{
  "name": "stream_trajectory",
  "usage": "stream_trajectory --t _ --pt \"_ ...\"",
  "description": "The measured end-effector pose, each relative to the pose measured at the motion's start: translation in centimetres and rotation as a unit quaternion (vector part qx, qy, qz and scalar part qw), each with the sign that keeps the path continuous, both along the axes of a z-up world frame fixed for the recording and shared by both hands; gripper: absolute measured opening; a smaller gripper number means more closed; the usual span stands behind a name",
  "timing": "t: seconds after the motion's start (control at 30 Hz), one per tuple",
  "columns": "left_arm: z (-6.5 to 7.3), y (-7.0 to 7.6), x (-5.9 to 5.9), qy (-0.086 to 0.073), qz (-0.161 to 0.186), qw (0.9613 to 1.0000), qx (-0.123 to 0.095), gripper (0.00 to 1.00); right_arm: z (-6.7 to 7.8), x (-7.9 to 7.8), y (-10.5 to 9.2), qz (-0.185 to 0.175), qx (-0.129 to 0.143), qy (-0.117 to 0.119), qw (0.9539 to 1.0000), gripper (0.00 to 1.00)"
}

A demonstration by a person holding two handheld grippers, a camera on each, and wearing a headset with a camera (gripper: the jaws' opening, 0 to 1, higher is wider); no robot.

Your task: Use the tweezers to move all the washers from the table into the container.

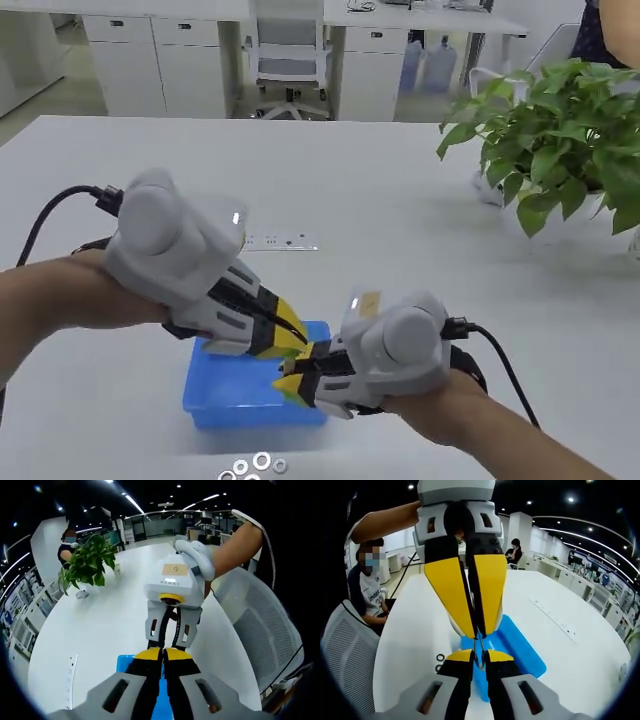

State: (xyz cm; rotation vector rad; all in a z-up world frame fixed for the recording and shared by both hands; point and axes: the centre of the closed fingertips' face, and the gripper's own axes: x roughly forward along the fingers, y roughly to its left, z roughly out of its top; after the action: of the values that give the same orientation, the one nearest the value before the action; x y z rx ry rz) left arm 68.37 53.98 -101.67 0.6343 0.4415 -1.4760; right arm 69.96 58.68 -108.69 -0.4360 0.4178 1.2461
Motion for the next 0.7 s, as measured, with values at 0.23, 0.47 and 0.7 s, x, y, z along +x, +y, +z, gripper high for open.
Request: stream_trajectory --t 0.23,0.47,0.7 --pt "-0.9 0.1 0.9 -0.001 0.003 1.0 0.007 0.05 -0.9 1.0 0.2 -0.001 -0.001 0.002 1.0 0.11" --pt "-1.8 0.2 2.1 0.001 0.01 0.9999 0.011 0.05 -1.9 2.3 0.3 -0.008 0.0 0.007 0.9999 0.11" --pt "-3.0 0.2 3.5 0.003 0.021 0.9997 0.012 0.05 -2.9 3.4 0.1 -0.015 -0.003 0.009 0.9998 0.11"
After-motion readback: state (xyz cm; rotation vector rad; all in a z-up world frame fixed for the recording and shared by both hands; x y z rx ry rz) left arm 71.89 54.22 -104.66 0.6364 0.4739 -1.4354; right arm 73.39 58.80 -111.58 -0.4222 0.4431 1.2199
